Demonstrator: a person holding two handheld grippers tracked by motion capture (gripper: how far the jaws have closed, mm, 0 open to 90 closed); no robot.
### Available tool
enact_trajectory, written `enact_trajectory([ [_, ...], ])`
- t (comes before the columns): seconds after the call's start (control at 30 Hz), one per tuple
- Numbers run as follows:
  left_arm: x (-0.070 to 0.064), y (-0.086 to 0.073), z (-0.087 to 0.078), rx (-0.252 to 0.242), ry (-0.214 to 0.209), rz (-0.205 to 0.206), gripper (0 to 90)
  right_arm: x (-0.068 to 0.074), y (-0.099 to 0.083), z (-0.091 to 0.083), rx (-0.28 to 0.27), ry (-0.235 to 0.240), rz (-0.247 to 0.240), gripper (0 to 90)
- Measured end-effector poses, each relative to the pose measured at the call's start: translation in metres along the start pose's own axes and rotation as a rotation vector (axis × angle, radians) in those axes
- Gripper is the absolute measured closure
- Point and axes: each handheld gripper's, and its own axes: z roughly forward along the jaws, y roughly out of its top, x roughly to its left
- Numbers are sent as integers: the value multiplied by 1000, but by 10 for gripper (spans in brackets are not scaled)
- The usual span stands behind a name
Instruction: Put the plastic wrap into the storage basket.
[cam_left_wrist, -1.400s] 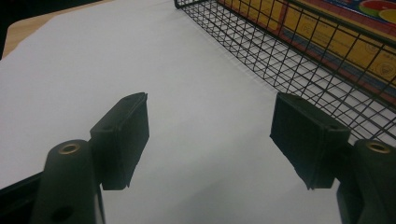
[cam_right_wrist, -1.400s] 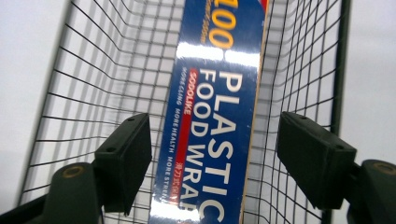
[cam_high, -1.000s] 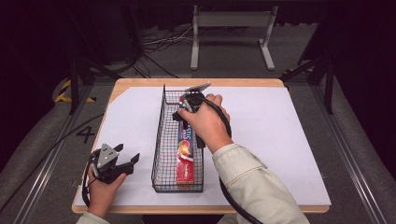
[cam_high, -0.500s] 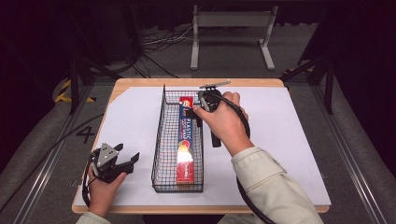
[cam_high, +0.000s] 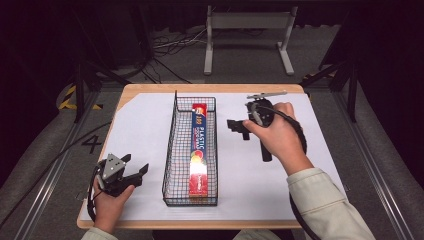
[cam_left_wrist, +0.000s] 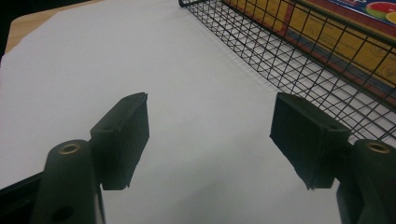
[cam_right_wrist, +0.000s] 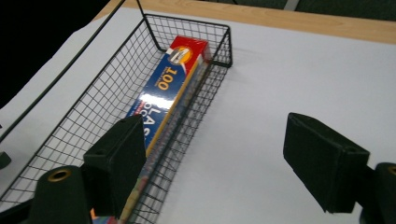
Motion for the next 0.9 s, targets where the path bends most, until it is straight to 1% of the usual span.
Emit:
enact_trajectory([
  [0.1,0,0,0,0,1,-6,283,-16,-6,-8,-18,0,-11,195],
  [0.13,0,0,0,1,2,-6,283,-24,-8,-11,-20,4,-21,186],
  [0.17,0,0,0,2,0,-8,283,-29,-10,-13,-25,-2,-25,186],
  [0.23,0,0,0,1,3,-6,283,-39,-15,-17,-29,-3,-23,186],
  [0.3,0,0,-1,2,3,-7,284,-47,-20,-19,-30,3,-29,179],
  [0.5,0,0,0,2,4,-7,284,-70,-35,-24,-47,-7,-53,161],
  [0.57,1,0,-1,1,0,-11,284,-76,-41,-23,-47,-11,-66,156],
  [0.67,2,-1,-1,0,2,-16,284,-87,-55,-21,-49,-8,-105,151],
  [0.83,0,0,-2,-3,-1,-18,284,-103,-78,-15,-61,7,-113,146],
  [0.9,1,0,-2,-4,0,-19,283,-109,-88,-12,-62,7,-124,146],
])
